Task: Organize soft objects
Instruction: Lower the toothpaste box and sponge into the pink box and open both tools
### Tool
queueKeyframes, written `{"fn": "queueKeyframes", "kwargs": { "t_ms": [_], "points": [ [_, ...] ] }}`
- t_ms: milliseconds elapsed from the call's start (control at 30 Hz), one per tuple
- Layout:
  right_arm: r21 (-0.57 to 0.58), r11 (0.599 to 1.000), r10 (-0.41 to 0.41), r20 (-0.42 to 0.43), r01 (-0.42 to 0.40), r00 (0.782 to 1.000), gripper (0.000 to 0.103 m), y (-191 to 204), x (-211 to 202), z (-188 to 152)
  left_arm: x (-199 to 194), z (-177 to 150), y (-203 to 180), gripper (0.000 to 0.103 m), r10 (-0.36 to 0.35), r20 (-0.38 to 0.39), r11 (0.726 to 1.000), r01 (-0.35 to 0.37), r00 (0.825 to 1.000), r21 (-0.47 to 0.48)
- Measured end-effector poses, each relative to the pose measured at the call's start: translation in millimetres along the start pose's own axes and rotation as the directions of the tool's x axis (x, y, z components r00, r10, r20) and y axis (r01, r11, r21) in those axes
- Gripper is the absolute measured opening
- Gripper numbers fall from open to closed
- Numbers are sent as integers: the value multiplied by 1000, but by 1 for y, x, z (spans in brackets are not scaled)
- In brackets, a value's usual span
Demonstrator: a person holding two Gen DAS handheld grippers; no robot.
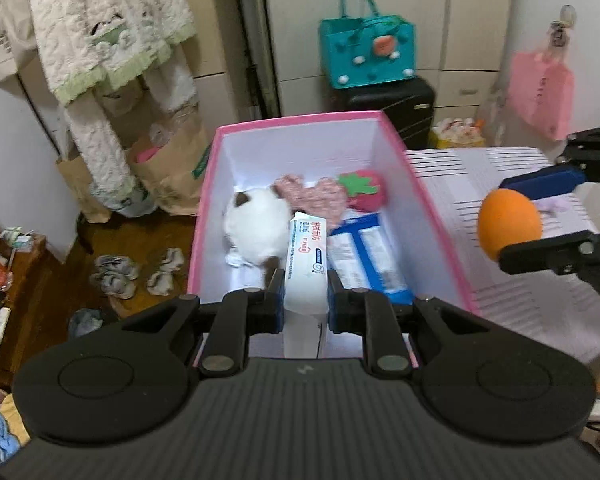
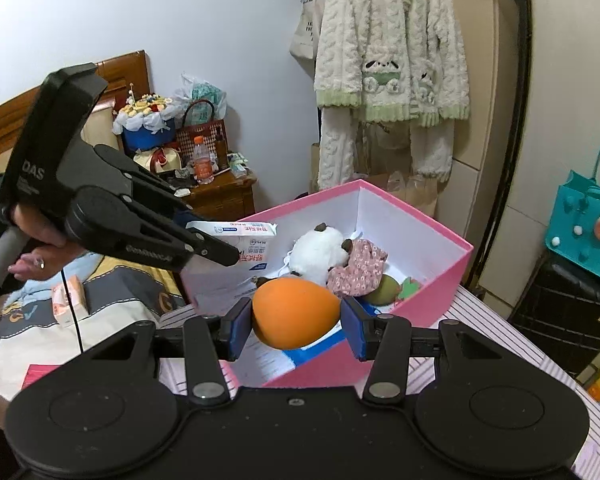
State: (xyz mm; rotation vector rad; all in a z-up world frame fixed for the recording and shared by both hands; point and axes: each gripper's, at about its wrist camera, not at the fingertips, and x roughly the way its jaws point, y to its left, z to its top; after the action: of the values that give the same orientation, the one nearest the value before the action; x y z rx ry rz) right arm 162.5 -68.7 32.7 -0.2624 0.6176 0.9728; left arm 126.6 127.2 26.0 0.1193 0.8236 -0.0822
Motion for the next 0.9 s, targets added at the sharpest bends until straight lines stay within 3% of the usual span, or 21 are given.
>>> {"fn": "queueKeyframes", "kwargs": {
  "t_ms": [100, 267, 400, 667, 800, 900],
  "points": [
    [-7, 1000, 5, -33, -5, 999, 53, -7, 22, 7, 16, 0, 1, 18, 55, -11, 998, -54, 998, 31],
    [-48, 999, 12, -86, -17, 996, 53, -11, 55, 14, 35, 2, 2, 18, 26, -44, 998, -24, 999, 49],
    [-102, 995, -9, -121, -4, 993, 53, -11, 79, 15, 47, -1, -6, 18, 134, 0, 984, -133, 991, 120],
    [-125, 991, 19, -205, -46, 979, 53, -21, 122, 16, 72, -5, -3, 18, 231, 16, 956, -230, 973, 182],
    [-156, 986, 25, -232, -63, 972, 53, -20, 136, 16, 85, 0, 5, 19, 217, -12, 963, -212, 976, 165],
    [-170, 985, -8, -230, -32, 973, 55, -21, 144, 17, 92, 1, 7, 20, 185, -32, 973, -179, 982, 146]
  ]
}}
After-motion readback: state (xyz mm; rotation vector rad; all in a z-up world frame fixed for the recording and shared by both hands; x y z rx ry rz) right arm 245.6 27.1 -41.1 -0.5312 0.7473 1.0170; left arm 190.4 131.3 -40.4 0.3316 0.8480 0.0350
